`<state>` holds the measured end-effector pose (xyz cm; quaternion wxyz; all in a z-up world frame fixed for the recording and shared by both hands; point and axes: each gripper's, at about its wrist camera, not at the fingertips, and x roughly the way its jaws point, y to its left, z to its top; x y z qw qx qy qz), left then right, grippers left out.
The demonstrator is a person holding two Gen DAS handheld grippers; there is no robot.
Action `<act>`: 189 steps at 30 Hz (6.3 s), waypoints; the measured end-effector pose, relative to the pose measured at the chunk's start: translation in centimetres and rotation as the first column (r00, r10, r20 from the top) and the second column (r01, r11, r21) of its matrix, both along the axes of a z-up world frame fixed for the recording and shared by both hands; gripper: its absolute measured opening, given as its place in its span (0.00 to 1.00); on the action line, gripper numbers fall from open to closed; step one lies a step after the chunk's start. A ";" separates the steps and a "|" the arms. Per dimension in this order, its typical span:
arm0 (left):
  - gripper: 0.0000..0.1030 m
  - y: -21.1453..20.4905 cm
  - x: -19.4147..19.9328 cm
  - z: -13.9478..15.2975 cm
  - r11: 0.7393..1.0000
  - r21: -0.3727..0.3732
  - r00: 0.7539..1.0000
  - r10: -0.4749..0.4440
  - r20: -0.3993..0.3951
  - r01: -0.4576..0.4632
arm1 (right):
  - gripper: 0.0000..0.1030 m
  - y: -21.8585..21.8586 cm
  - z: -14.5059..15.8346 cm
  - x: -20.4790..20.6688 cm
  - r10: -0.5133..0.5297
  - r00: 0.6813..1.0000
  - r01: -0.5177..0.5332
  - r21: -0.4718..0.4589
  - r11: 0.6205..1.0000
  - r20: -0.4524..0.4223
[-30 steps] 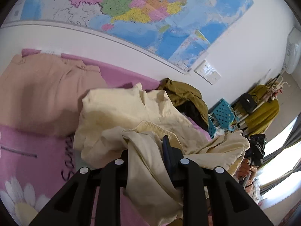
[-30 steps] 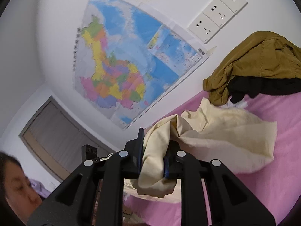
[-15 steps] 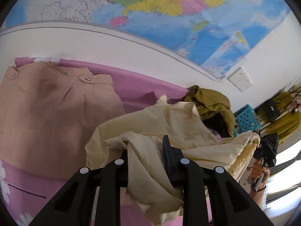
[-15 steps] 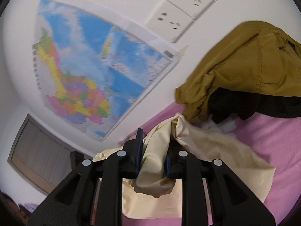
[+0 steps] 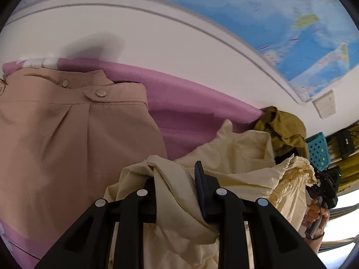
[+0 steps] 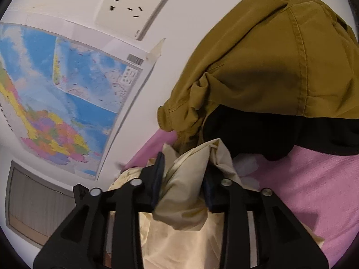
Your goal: Fold large clothes
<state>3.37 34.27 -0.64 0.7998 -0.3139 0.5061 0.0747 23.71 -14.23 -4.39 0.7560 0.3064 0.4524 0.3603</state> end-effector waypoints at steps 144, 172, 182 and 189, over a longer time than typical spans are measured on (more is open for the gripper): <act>0.86 -22.7 -11.0 -1.3 0.812 0.541 0.903 -0.379 0.202 0.220 | 0.47 4.5 -0.2 -23.7 0.416 0.772 -0.182 -0.459 0.870 0.481; 0.88 -21.6 -10.7 -5.3 0.866 0.479 0.960 -0.239 0.144 0.144 | 0.49 -1.7 -3.4 -20.6 0.222 0.883 0.017 -0.501 0.865 0.413; 0.85 -19.2 -13.6 -2.6 0.866 0.498 0.949 -0.196 0.248 0.049 | 0.51 -7.4 -0.1 -21.9 0.069 0.851 0.182 -0.415 0.892 0.520; 0.85 -17.4 -12.8 -5.1 0.886 0.462 0.971 -0.152 0.187 0.050 | 0.48 -8.7 -4.0 -18.8 0.054 0.918 0.161 -0.496 0.853 0.392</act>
